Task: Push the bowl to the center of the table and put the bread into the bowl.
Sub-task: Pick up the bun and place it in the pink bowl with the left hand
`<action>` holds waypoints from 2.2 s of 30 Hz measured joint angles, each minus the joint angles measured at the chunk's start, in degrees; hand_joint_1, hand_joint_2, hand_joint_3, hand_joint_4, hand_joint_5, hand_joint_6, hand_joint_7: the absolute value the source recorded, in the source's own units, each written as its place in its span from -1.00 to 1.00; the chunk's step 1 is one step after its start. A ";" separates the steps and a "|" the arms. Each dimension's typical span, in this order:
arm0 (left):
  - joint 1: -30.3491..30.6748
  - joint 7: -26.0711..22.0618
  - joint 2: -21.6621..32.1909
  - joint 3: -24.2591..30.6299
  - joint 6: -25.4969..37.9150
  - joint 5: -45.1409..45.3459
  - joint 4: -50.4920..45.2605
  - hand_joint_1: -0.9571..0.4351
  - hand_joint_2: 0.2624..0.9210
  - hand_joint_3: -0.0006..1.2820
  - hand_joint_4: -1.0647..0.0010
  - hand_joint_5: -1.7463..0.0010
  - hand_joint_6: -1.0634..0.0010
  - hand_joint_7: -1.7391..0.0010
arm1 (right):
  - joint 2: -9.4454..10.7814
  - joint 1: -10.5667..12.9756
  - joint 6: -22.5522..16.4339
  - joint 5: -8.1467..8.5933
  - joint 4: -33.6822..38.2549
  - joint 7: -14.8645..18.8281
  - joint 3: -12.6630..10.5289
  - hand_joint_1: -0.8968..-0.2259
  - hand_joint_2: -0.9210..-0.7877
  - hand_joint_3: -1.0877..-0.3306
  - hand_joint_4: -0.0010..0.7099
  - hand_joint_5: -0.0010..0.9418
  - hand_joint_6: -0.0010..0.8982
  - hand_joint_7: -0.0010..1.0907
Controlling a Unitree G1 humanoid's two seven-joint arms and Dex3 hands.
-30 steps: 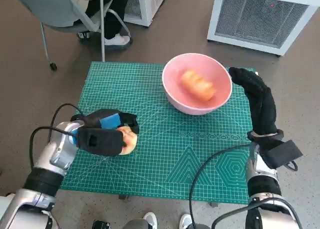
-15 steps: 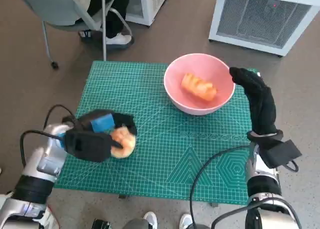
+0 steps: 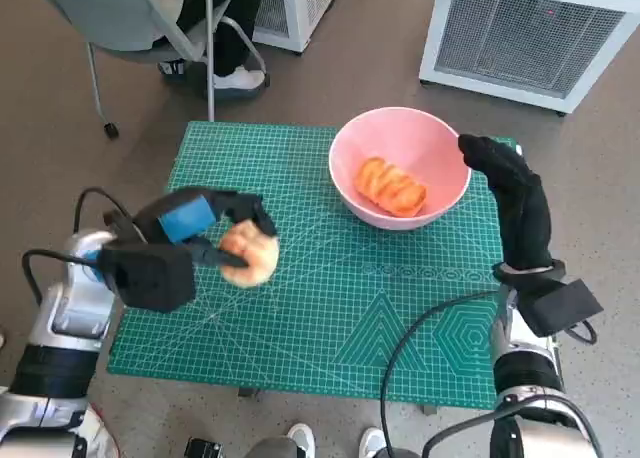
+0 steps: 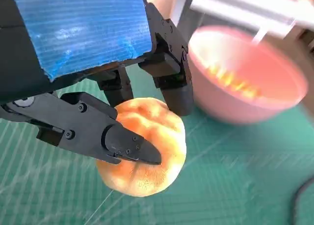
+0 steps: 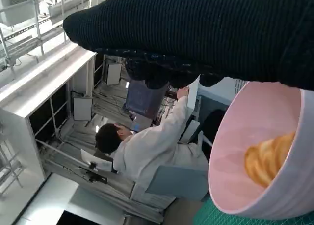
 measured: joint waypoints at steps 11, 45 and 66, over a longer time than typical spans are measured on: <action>-8.91 3.18 -5.09 -0.16 -0.91 0.25 2.64 0.38 0.96 -0.97 -0.44 -0.30 -0.35 -0.17 | 0.10 0.01 -0.05 -0.03 -0.01 -0.28 -0.03 -0.14 -1.00 -0.31 0.00 -0.99 -0.31 -0.84; -40.84 35.63 -26.26 -16.46 -10.50 22.82 57.77 0.37 1.00 -0.67 0.04 -0.52 0.10 -0.54 | -0.03 2.29 -1.62 -1.05 -1.40 -3.54 0.19 -0.11 -1.00 -0.32 0.00 -1.00 -0.33 -0.82; -41.81 22.93 -27.80 -14.54 -3.54 20.09 58.68 -0.28 0.97 -0.96 1.00 1.00 0.98 0.84 | -0.05 3.81 -2.05 -2.07 -3.34 -5.67 -0.02 -0.16 -1.00 -0.31 0.00 -1.00 -0.35 -0.81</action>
